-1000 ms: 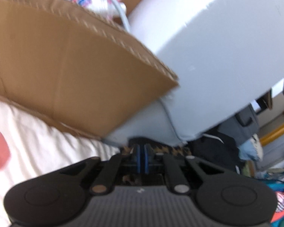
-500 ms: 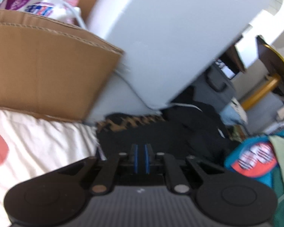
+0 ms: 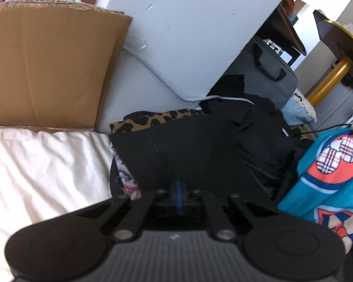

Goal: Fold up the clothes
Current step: 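Open the left gripper and release the black garment onto the pile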

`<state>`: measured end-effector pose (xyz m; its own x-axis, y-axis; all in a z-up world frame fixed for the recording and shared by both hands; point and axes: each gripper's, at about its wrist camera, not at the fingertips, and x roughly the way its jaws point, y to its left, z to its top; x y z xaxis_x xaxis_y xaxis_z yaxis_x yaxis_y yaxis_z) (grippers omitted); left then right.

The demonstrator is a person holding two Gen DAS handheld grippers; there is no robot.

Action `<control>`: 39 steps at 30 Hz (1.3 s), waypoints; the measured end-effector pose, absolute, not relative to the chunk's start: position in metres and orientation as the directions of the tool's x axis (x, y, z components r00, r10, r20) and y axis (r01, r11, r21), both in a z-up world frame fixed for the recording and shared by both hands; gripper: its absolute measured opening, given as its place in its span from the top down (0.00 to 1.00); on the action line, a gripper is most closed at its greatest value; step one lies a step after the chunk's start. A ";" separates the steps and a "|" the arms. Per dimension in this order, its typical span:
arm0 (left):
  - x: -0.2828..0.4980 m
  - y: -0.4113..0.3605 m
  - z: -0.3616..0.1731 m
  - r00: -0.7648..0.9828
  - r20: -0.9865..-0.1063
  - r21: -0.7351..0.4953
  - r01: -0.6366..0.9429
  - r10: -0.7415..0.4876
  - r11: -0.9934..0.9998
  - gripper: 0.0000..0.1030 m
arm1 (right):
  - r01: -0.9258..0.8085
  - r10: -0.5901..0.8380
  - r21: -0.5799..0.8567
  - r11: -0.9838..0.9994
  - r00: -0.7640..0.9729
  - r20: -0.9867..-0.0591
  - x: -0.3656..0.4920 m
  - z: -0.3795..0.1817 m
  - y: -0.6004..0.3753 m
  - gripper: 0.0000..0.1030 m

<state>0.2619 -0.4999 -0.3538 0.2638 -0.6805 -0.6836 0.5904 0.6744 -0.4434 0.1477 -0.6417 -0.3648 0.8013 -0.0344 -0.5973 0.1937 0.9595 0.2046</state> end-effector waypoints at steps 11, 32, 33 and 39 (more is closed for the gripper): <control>0.268 -0.494 -0.357 0.338 -0.682 -0.404 0.566 -0.649 0.719 0.98 | 0.378 -0.244 0.086 0.922 0.738 -0.630 0.125 -0.391 -0.706 0.58; 0.278 -0.455 -0.328 0.421 -0.712 -0.328 0.509 -0.562 0.796 0.95 | 0.415 -0.257 0.099 0.905 0.716 -0.649 0.077 -0.386 -0.703 0.57; 0.274 -0.456 -0.323 0.416 -0.706 -0.335 0.517 -0.573 0.788 0.92 | 0.409 -0.250 0.105 0.906 0.719 -0.648 0.076 -0.384 -0.701 0.57; 0.237 -0.471 -0.312 0.389 -0.686 -0.337 0.580 -0.615 0.742 0.91 | 0.378 -0.213 0.119 0.918 0.724 -0.656 0.072 -0.381 -0.691 0.56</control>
<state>0.2366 -0.4707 -0.3120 0.3886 -0.6153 -0.6859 0.5801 0.7417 -0.3368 0.0717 -0.6907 -0.3810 0.7240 -0.2129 -0.6561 0.3780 0.9181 0.1192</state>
